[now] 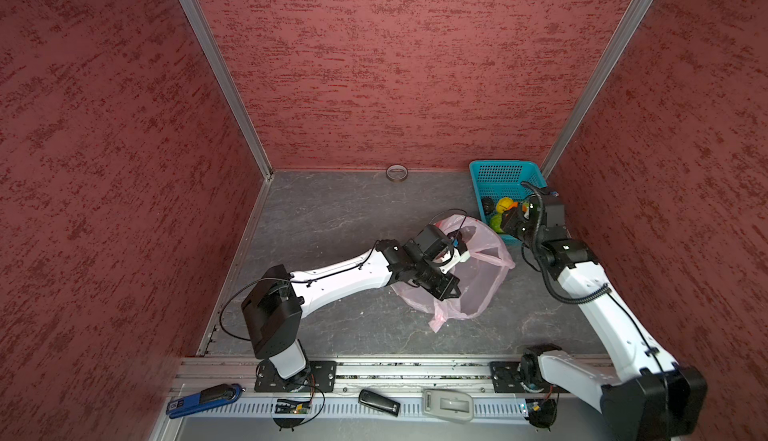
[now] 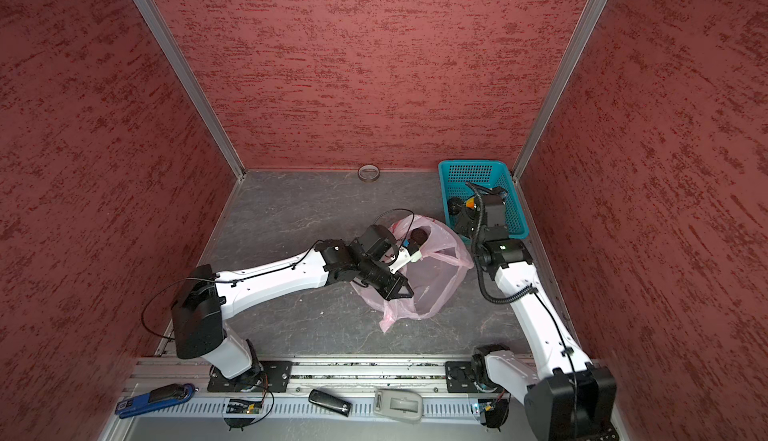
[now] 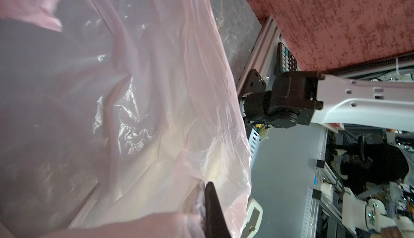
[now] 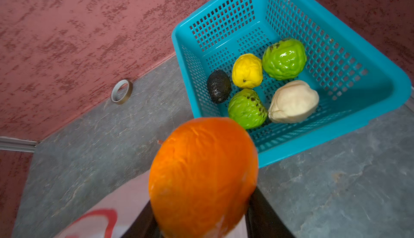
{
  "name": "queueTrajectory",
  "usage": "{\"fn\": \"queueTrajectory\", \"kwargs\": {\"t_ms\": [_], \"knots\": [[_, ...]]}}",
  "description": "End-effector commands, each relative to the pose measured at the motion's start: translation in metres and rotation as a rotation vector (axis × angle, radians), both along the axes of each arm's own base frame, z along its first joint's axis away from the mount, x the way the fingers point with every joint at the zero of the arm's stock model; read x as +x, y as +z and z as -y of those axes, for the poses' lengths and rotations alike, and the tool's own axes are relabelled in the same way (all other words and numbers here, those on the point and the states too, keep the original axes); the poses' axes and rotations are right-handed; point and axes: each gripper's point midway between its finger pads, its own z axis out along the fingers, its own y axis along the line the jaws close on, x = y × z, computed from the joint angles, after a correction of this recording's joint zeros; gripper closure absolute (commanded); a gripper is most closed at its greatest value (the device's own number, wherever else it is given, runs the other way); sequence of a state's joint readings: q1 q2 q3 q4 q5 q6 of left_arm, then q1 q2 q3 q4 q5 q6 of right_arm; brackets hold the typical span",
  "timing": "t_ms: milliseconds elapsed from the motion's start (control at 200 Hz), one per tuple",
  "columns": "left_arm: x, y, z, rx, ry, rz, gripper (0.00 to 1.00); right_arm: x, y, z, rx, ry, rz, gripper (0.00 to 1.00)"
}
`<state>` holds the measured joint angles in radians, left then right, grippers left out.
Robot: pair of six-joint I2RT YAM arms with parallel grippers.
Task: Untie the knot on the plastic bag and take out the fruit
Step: 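Carry the orange to the basket with right gripper while left drags bag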
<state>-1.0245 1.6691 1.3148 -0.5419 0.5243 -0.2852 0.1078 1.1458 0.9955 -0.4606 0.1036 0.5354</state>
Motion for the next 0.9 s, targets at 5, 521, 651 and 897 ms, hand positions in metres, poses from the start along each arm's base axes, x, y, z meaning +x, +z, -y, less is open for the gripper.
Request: {"fn": "queueTrajectory", "kwargs": {"t_ms": [5,521,651,897], "knots": [[-0.017,0.006,0.006,-0.024,-0.082,-0.016,1.00,0.040,0.013,0.008,0.015,0.033,0.119,0.66],[-0.029,-0.002,-0.027,0.045,-0.084,-0.066,1.00,0.151,-0.081,0.043,0.060,0.013,0.020,0.63],[-0.031,-0.005,-0.035,0.055,-0.076,-0.076,1.00,0.173,-0.092,0.046,0.057,0.023,0.007,0.61],[-0.033,-0.009,-0.044,0.079,-0.071,-0.087,1.00,0.207,-0.114,0.048,0.050,0.052,-0.069,0.31]]}}
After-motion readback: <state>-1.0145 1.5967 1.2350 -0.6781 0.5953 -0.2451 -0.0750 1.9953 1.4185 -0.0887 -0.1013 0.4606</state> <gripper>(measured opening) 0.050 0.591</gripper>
